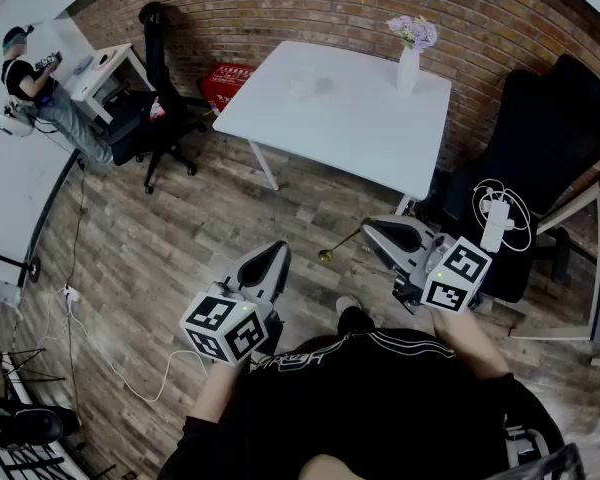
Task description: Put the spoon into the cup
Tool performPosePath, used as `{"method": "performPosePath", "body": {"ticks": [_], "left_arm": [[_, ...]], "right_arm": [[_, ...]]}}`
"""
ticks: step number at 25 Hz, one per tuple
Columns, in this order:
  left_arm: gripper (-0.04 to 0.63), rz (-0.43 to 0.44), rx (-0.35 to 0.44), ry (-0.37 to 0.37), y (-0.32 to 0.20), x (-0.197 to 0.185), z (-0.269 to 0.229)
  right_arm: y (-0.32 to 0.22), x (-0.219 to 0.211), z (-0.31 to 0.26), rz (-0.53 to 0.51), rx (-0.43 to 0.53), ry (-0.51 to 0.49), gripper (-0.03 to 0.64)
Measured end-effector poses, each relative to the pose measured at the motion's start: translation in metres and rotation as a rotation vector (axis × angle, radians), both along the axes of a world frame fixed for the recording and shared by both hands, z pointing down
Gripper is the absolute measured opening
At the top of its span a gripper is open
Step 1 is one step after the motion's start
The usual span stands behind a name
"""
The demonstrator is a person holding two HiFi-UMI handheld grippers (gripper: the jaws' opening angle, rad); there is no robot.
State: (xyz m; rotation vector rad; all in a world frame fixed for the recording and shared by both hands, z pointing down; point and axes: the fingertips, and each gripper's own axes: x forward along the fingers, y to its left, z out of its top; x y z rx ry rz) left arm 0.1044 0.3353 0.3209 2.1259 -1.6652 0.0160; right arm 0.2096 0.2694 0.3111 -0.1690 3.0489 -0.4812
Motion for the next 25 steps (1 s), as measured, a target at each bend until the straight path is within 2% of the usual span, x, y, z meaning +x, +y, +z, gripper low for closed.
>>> {"method": "performPosePath", "body": {"ticks": [15,25], "left_arm": [[0.005,-0.048,-0.030,0.033,-0.068,-0.026,0.019],[0.005,-0.122,-0.008,0.019,-0.128,-0.054,0.019]], "right_arm": [[-0.076,-0.032,0.015,-0.034,-0.045,0.027,0.000],[-0.146,-0.065,0.015,-0.092,-0.032,0.016,-0.001]]}}
